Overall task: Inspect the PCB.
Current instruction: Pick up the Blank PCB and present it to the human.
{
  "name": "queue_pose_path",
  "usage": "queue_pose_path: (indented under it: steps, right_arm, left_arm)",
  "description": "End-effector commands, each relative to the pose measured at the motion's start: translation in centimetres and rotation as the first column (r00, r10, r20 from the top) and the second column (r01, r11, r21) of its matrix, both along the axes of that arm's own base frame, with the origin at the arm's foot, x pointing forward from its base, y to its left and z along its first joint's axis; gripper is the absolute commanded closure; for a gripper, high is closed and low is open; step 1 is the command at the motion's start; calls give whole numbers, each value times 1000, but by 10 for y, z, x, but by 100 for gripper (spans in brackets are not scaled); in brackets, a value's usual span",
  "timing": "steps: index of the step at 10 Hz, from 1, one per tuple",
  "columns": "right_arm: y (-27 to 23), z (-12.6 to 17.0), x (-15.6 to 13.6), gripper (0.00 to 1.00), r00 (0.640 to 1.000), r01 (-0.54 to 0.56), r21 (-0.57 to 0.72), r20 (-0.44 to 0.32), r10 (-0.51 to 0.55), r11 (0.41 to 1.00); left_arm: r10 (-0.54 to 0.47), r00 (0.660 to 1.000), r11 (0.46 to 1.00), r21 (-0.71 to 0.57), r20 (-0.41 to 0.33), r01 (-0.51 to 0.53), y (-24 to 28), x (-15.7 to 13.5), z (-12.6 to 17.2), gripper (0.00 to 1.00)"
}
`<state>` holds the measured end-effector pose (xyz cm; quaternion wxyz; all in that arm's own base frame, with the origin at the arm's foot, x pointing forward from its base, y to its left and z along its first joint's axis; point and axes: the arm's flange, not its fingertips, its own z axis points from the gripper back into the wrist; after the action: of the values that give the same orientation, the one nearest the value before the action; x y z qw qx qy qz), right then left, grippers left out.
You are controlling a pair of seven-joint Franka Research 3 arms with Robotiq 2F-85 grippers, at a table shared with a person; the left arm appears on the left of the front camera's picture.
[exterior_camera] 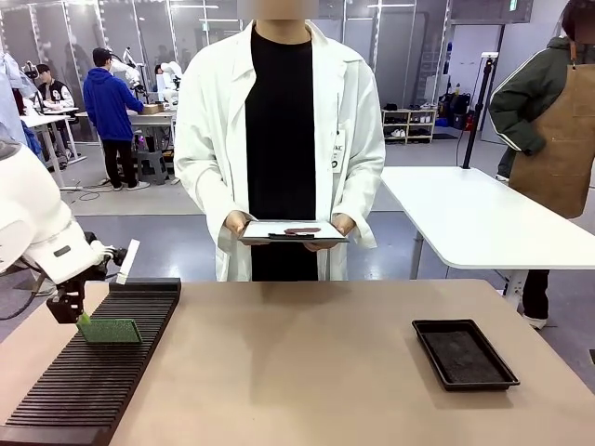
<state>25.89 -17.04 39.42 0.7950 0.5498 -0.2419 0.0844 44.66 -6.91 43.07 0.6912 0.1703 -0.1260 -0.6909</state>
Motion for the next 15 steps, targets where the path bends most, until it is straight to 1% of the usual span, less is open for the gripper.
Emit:
queue_pose_path:
  steps: [1, 4, 7, 8, 10, 11, 14, 15]
  right_arm:
    - [0, 0, 1, 0, 1000, -4, 9, 24, 3, 1000]
    - [0, 0, 1, 0, 1000, -4, 9, 24, 3, 1000]
    - [0, 0, 1, 0, 1000, -4, 9, 24, 3, 1000]
    - [0, 0, 1, 0, 1000, -4, 9, 24, 3, 1000]
    - [0, 0, 1, 0, 1000, -4, 9, 24, 3, 1000]
    - [0, 0, 1, 0, 1000, -4, 9, 24, 3, 1000]
    - [0, 0, 1, 0, 1000, -4, 9, 24, 3, 1000]
    - [0, 0, 1, 0, 1000, -4, 9, 24, 3, 1000]
  left_arm:
    - [12, 1000, 1000, 15, -15, -12, 8, 21, -6, 0]
    - [46, 997, 999, 7, -57, -46, 17, 36, -20, 0]
    - [53, 993, 998, -15, -106, -55, 29, 55, -43, 0]
    - [58, 992, 998, -21, -111, -61, 32, 59, -50, 0]
    - [74, 986, 997, -18, -153, -77, 35, 67, -63, 0]
    - [73, 984, 997, -23, -165, -78, 36, 67, -65, 0]
    - [51, 984, 997, -40, -172, -58, 38, 71, -72, 89]
    - [49, 983, 998, -28, -175, -55, 38, 71, -73, 65]
